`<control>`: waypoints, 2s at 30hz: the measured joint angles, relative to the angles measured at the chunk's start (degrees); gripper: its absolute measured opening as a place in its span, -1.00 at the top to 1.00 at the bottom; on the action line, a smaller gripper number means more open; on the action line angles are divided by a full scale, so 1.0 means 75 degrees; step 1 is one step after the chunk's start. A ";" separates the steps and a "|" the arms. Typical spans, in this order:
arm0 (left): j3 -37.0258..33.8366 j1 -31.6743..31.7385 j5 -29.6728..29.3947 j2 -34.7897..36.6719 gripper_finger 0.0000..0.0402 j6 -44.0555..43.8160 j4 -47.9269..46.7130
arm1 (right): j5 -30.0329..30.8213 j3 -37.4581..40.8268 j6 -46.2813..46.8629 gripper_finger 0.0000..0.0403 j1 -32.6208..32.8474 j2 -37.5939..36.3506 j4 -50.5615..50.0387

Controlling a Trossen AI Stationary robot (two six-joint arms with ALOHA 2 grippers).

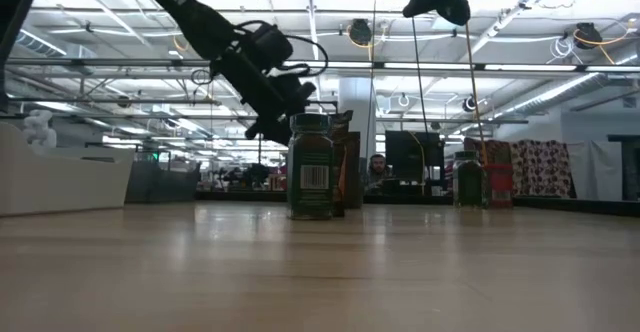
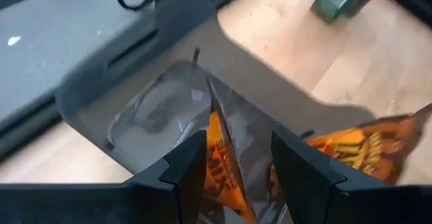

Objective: Sort spices by type
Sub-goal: Put the bottom right brown seasoning bag into the middle black bin

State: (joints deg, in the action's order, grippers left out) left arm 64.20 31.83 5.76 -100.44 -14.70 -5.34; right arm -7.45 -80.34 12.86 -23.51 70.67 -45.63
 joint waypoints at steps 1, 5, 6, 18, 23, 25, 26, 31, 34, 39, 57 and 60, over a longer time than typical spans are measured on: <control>0.0000 -0.0002 0.0000 -0.0045 0.15 0.0000 0.0004 | -0.0002 0.0000 0.0000 1.00 0.0000 0.0000 0.0001; 0.0000 -0.0020 0.0000 -0.0105 0.16 0.0003 -0.0002 | -0.0004 0.0000 0.0000 1.00 0.0000 0.0003 0.0000; 0.0000 -0.0022 0.0000 -0.0105 0.19 0.0003 0.0008 | -0.0005 0.0000 0.0000 1.00 0.0000 0.0003 0.0000; 0.0000 -0.0050 0.0030 -0.0099 0.96 0.0006 0.0130 | -0.0009 0.0000 -0.0003 1.00 0.0000 0.0003 0.0001; 0.0000 -0.0050 0.0035 -0.0099 0.98 0.0000 0.0128 | -0.0010 0.0000 -0.0003 1.00 0.0000 0.0006 0.0000; 0.0000 -0.0050 0.0038 -0.0099 0.98 0.0000 0.0128 | -0.0010 0.0000 -0.0003 1.00 0.0000 0.0006 0.0002; 0.0000 -0.0050 0.0040 -0.0099 0.98 0.0000 0.0128 | -0.0009 0.0000 -0.0005 1.00 0.0000 0.0006 0.0000; 0.0000 -0.0050 0.0061 -0.0096 0.99 -0.0006 0.0128 | -0.0008 -0.0001 -0.0005 1.00 0.0000 0.0006 0.0001; 0.0000 -0.0050 0.0061 -0.0096 0.99 0.0000 0.0128 | -0.0009 -0.0003 -0.0006 1.00 0.0000 0.0006 0.0002; -0.0003 -0.0050 0.0064 -0.0096 0.99 0.0060 0.0254 | -0.0010 -0.0003 -0.0006 1.00 0.0000 0.0006 0.0003; 0.0597 -0.0055 0.0361 -0.0088 1.00 0.1220 0.0050 | -0.0010 -0.0003 -0.0006 1.00 -0.0003 0.0009 0.0000; 0.0597 -0.0083 0.0612 -0.0088 1.00 0.1450 -0.0009 | -0.0009 -0.0003 -0.0046 1.00 -0.0003 0.0009 0.0021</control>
State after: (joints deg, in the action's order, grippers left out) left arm 68.69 31.22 10.35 -101.10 -3.82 -5.41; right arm -7.52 -80.36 12.52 -23.53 70.74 -45.47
